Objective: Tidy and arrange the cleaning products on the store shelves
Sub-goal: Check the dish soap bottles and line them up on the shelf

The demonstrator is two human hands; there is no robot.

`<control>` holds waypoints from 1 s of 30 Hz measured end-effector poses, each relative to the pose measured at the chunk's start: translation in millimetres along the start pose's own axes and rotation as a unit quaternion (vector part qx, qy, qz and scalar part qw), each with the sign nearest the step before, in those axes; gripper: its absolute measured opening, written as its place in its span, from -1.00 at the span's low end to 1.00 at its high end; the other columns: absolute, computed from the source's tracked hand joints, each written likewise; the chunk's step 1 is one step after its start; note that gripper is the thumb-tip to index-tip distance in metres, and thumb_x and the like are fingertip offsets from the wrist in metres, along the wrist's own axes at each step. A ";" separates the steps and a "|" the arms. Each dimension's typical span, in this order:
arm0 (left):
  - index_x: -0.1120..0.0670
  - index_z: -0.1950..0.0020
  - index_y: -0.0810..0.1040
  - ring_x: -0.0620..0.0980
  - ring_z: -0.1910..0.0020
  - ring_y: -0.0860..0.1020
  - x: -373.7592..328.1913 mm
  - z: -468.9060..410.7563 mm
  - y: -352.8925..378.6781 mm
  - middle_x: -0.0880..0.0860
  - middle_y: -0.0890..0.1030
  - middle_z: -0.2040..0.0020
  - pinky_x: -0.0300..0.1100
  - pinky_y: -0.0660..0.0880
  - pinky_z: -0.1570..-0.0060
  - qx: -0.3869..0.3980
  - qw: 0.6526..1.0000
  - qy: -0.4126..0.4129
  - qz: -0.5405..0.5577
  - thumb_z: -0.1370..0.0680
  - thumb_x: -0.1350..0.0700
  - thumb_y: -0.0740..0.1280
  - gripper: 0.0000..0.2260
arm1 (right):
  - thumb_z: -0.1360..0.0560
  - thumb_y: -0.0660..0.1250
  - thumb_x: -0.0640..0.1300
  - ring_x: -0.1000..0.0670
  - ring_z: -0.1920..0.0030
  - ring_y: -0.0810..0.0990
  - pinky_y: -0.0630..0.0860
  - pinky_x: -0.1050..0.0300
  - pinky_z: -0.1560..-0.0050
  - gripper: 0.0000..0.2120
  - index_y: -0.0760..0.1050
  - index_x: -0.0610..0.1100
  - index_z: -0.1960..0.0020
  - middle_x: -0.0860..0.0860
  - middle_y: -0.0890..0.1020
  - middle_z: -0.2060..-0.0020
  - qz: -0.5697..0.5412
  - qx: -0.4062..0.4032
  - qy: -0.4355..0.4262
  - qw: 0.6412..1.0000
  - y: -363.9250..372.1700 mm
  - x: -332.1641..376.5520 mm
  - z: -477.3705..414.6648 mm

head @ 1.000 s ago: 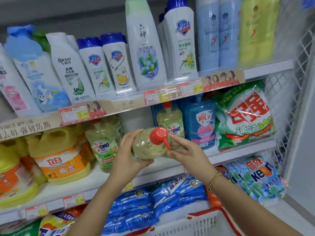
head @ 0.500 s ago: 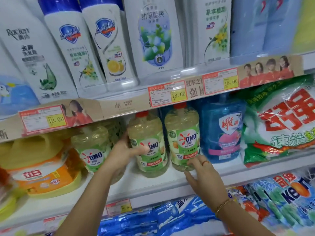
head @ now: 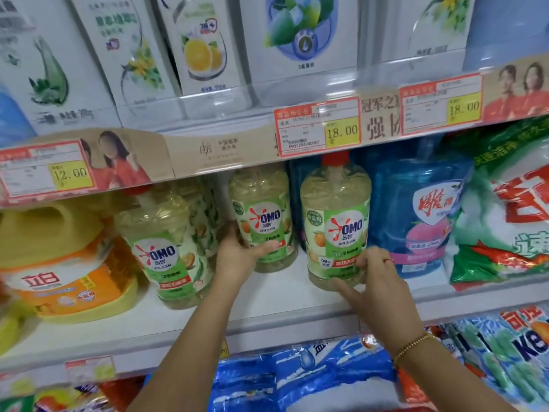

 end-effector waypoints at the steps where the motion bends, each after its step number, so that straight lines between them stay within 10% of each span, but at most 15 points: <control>1: 0.02 -0.15 0.43 -0.10 0.00 0.57 1.8 -11.5 1.4 -0.07 0.60 -0.04 -0.22 0.52 -0.01 0.002 1.000 -0.004 0.007 -0.28 0.16 0.61 -0.46 | -0.32 0.54 -0.04 0.03 0.21 0.41 0.26 0.25 0.37 -0.53 0.27 -0.10 0.05 0.03 0.38 0.07 -0.017 -0.001 0.027 0.999 -2.6 -0.5 -4.0; 10: 0.04 -0.25 0.53 -0.02 0.00 0.59 11.7 -86.4 19.6 -0.03 0.64 -0.13 -0.13 0.53 -0.06 -0.062 0.996 -0.014 -0.057 -0.36 -0.03 0.55 -0.50 | -0.38 0.50 -0.02 -0.11 0.03 0.63 0.43 0.15 0.21 -0.51 0.20 -0.05 -0.03 -0.06 0.60 -0.07 -0.016 0.032 0.078 0.996 -4.0 4.1 -5.4; 20: 0.21 -0.19 0.58 0.08 -0.09 0.59 20.3 -95.5 32.4 0.11 0.65 -0.11 -0.11 0.51 -0.11 -0.115 0.992 -0.022 0.055 -0.37 0.19 0.54 -0.58 | -0.40 0.46 0.04 -0.05 0.07 0.63 0.41 0.19 0.15 -0.34 0.21 -0.03 -0.38 -0.01 0.62 -0.06 0.017 0.040 0.063 0.997 -1.9 -1.2 -3.8; 30: 0.13 -0.05 0.58 0.04 0.06 0.62 -18.7 -0.5 40.6 0.14 0.64 -0.03 -0.05 0.59 0.00 0.034 0.995 -0.043 0.078 -0.53 0.22 0.37 -0.89 | -0.39 0.48 0.01 -0.09 -0.13 0.58 0.46 0.11 -0.01 -0.33 0.23 -0.05 -0.38 -0.01 0.61 -0.16 -0.010 0.073 0.067 0.995 -6.4 -2.8 -9.6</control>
Point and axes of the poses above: each hand's wrist, its own z-axis away from the middle knuckle, its own y-axis out of the palm, x = y × z, the point moved 5 cm from there along -z, towards the middle knuckle
